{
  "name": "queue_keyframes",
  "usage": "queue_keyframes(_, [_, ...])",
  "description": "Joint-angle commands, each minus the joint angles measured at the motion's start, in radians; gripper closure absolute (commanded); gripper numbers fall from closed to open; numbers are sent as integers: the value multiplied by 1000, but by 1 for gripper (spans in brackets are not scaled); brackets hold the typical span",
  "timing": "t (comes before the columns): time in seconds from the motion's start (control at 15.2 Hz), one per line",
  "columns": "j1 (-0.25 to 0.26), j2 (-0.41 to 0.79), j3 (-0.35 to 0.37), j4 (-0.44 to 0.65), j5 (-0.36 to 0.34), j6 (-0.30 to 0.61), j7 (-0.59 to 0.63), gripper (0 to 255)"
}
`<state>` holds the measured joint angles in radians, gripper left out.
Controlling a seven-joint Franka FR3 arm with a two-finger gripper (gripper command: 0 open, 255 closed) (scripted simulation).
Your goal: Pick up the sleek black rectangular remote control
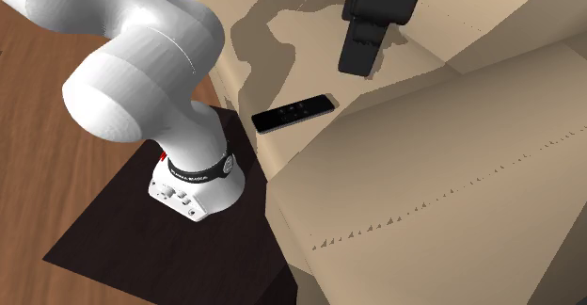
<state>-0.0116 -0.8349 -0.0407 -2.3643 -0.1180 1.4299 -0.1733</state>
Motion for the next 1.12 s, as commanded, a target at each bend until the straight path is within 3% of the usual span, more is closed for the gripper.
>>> queue_keyframes(0.0, [0, 0, 0, 0, 0, 0, 0, 0])
queue_keyframes(0.53, [119, -54, 93, -225, 76, 150, -23, 0])
queue_keyframes(1.06, [269, -63, 203, -414, 175, 314, -39, 0])
